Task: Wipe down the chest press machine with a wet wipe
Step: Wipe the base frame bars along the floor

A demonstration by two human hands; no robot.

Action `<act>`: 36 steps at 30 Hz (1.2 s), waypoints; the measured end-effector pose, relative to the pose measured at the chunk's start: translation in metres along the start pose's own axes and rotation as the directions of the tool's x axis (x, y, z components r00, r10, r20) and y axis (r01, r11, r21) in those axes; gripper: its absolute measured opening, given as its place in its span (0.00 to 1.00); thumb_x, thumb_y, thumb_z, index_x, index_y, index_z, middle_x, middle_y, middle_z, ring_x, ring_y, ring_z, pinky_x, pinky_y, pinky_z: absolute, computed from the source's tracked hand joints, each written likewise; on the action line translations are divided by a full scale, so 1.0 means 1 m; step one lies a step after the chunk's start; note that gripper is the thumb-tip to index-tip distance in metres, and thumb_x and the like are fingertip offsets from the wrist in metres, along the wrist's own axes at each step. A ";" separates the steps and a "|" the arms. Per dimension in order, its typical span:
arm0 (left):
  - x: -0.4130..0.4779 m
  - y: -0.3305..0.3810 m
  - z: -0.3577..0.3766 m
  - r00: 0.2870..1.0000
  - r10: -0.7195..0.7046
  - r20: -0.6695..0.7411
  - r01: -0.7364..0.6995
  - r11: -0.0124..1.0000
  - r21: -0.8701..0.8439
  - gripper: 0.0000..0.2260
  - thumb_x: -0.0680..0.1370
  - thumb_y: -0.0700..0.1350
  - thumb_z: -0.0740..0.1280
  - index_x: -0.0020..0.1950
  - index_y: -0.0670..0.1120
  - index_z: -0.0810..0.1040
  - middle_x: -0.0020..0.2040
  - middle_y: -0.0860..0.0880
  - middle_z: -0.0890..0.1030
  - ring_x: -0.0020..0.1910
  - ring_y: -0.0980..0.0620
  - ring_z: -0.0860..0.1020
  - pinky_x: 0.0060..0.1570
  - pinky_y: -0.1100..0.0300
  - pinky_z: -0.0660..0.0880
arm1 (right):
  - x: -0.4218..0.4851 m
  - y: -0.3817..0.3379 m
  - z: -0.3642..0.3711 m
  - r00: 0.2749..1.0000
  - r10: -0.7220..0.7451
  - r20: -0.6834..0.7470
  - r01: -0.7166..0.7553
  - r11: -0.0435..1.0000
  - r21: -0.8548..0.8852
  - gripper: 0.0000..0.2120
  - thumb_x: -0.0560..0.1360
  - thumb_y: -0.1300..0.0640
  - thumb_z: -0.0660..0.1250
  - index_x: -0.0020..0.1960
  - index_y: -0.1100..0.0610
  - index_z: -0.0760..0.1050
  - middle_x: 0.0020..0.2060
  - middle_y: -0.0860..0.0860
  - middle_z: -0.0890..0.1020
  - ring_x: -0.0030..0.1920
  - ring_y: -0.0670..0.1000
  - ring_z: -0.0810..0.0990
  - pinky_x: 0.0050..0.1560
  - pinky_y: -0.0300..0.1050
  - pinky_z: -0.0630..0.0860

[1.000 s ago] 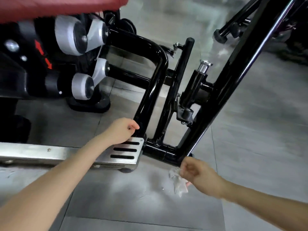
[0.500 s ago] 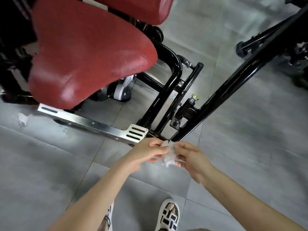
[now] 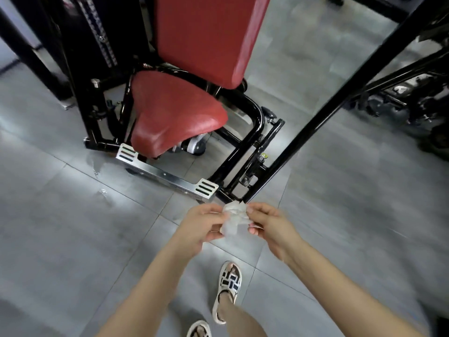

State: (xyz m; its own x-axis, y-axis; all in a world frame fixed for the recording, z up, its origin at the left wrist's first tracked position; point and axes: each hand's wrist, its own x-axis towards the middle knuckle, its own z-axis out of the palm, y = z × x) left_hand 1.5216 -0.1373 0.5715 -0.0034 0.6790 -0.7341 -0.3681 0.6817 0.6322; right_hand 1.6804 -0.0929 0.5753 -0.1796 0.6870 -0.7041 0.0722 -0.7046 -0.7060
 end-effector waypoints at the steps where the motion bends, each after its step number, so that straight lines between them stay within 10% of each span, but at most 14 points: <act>1: -0.008 -0.001 0.008 1.000 -0.002 -0.008 0.002 1.000 0.000 0.05 0.74 0.35 0.68 0.43 0.44 0.77 0.34 0.48 0.81 0.30 0.54 0.79 0.31 0.63 0.76 | -0.012 -0.001 -0.007 0.999 -0.045 -0.008 0.045 0.998 -0.033 0.06 0.76 0.66 0.65 0.43 0.57 0.78 0.33 0.51 0.77 0.28 0.44 0.72 0.31 0.36 0.71; 8: -0.042 -0.019 0.087 0.999 -0.048 -0.015 0.049 0.996 0.077 0.08 0.75 0.31 0.65 0.42 0.44 0.74 0.27 0.51 0.81 0.25 0.56 0.79 0.28 0.64 0.76 | -0.076 0.007 -0.072 0.958 -0.286 -0.010 0.249 0.853 -0.459 0.13 0.75 0.66 0.65 0.49 0.49 0.80 0.38 0.50 0.78 0.39 0.48 0.74 0.43 0.37 0.70; 13: -0.039 -0.021 0.180 0.993 -0.100 0.059 0.092 0.989 0.114 0.04 0.75 0.35 0.66 0.46 0.43 0.77 0.35 0.46 0.83 0.34 0.50 0.82 0.43 0.56 0.80 | -0.098 -0.007 -0.145 0.959 -0.282 -0.029 0.194 0.728 -0.657 0.05 0.72 0.45 0.70 0.45 0.39 0.74 0.41 0.37 0.77 0.45 0.41 0.75 0.47 0.37 0.69; 16: -0.026 -0.017 0.245 0.981 -0.147 0.130 0.127 0.980 0.153 0.03 0.76 0.40 0.67 0.49 0.43 0.79 0.37 0.46 0.84 0.39 0.48 0.82 0.55 0.50 0.77 | -0.095 -0.021 -0.210 0.955 -0.280 -0.103 0.152 0.753 -0.640 0.06 0.72 0.44 0.70 0.48 0.42 0.80 0.41 0.41 0.81 0.45 0.42 0.77 0.43 0.35 0.69; 21: 0.007 -0.003 0.359 0.978 -0.165 0.126 0.126 0.953 0.276 0.12 0.76 0.43 0.68 0.59 0.43 0.77 0.42 0.48 0.82 0.42 0.50 0.81 0.47 0.56 0.78 | -0.080 -0.063 -0.333 0.956 -0.267 -0.122 0.146 0.793 -0.592 0.09 0.76 0.54 0.66 0.46 0.57 0.82 0.42 0.59 0.82 0.42 0.53 0.80 0.40 0.43 0.69; 36: 0.152 0.073 0.516 0.953 0.023 -0.301 0.047 0.973 0.225 0.08 0.77 0.35 0.62 0.44 0.47 0.75 0.37 0.49 0.75 0.34 0.54 0.73 0.35 0.63 0.70 | 0.072 -0.217 -0.498 0.943 -0.303 -0.141 0.204 0.856 -0.475 0.08 0.73 0.59 0.66 0.40 0.48 0.80 0.34 0.46 0.80 0.37 0.47 0.77 0.39 0.40 0.70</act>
State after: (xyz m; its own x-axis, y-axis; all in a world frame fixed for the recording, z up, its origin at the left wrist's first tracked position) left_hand 1.9739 0.1557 0.6340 -0.2913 0.5813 -0.7597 -0.1489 0.7569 0.6363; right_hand 2.1401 0.1978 0.6392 -0.0532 0.8858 -0.4609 0.4910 -0.3787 -0.7845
